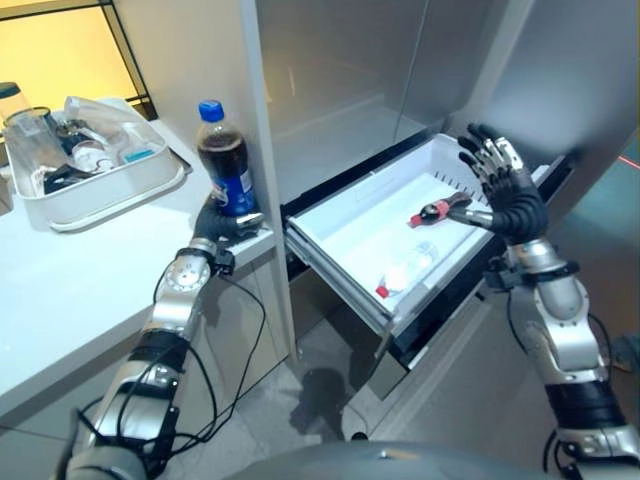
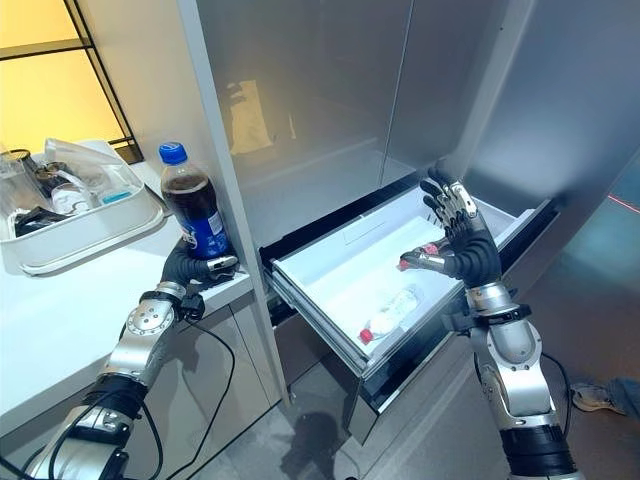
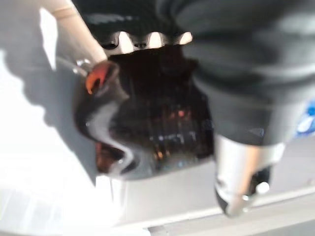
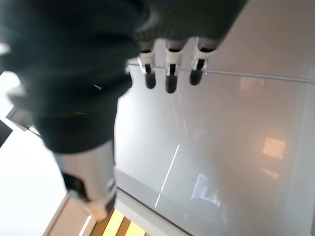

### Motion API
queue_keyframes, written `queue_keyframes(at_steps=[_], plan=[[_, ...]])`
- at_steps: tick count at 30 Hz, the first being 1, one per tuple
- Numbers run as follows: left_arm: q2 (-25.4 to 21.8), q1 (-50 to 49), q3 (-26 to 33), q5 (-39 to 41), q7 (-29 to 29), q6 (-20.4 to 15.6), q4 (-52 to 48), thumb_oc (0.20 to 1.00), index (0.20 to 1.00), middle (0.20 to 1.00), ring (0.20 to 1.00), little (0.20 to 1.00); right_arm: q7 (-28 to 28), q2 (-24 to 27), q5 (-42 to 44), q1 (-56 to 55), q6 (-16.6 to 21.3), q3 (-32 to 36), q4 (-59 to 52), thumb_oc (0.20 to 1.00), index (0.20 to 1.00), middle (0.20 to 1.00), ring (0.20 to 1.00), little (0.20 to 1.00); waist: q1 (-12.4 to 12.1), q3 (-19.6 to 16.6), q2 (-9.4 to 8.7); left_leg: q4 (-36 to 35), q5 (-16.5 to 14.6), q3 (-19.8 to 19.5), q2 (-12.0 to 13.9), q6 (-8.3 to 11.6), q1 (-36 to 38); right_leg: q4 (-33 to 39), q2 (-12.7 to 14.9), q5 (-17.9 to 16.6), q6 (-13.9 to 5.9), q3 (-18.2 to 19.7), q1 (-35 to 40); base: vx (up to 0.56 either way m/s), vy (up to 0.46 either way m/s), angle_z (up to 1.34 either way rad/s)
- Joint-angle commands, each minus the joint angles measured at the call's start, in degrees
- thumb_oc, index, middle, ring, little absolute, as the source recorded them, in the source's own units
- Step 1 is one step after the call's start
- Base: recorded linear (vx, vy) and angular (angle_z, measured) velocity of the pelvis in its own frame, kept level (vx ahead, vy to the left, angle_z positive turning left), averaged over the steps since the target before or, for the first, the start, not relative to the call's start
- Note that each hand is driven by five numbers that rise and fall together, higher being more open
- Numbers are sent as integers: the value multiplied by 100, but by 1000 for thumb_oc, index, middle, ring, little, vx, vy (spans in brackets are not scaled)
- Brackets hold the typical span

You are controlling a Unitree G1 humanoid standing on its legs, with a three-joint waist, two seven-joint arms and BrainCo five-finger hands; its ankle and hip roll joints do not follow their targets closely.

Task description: Take the drinks into the refrigerator

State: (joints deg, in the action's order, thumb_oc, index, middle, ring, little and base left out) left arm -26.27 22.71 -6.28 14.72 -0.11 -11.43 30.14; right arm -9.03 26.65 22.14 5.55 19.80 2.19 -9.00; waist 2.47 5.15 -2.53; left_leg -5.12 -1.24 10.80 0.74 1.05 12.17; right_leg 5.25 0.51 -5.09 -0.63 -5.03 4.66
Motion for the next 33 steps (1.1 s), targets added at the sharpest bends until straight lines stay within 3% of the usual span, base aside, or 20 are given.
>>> queue_keyframes(at_steps=[1, 20, 28, 33], plan=[[-15, 1250, -352, 117, -78, -264, -57, 200, 200, 200, 200, 200, -56, -41, 140, 188, 141, 234, -414, 1000, 1000, 1000, 1000, 1000, 152, 44, 25, 12, -357, -313, 34, 20, 37, -369, 285, 114, -601, -76, 99, -43, -10, 1], [197, 1010, -329, 483, -203, -366, -351, 200, 200, 200, 200, 200, -170, -120, 220, 98, 149, 217, -401, 1000, 1000, 1000, 1000, 1000, 144, 43, 47, 12, -339, -325, 51, 19, -11, -373, 289, 104, -599, -87, 80, -3, -1, 0], [137, 610, -207, 742, -396, -407, -765, 200, 200, 200, 200, 200, -250, -146, 249, 40, 126, 209, -339, 1000, 1000, 1000, 1000, 1000, 107, 35, 48, 12, -331, -342, 47, 18, -17, -377, 294, 92, -593, -124, 81, -12, -2, 0], [78, -38, 99, 1128, -683, -505, -1605, 200, 200, 200, 200, 200, -319, -183, 265, -47, 98, 304, -225, 1000, 1000, 1000, 1000, 1000, 32, 43, 16, 12, -317, -374, 50, 17, -57, -368, 308, 87, -587, -130, 69, 0, 0, 0]])
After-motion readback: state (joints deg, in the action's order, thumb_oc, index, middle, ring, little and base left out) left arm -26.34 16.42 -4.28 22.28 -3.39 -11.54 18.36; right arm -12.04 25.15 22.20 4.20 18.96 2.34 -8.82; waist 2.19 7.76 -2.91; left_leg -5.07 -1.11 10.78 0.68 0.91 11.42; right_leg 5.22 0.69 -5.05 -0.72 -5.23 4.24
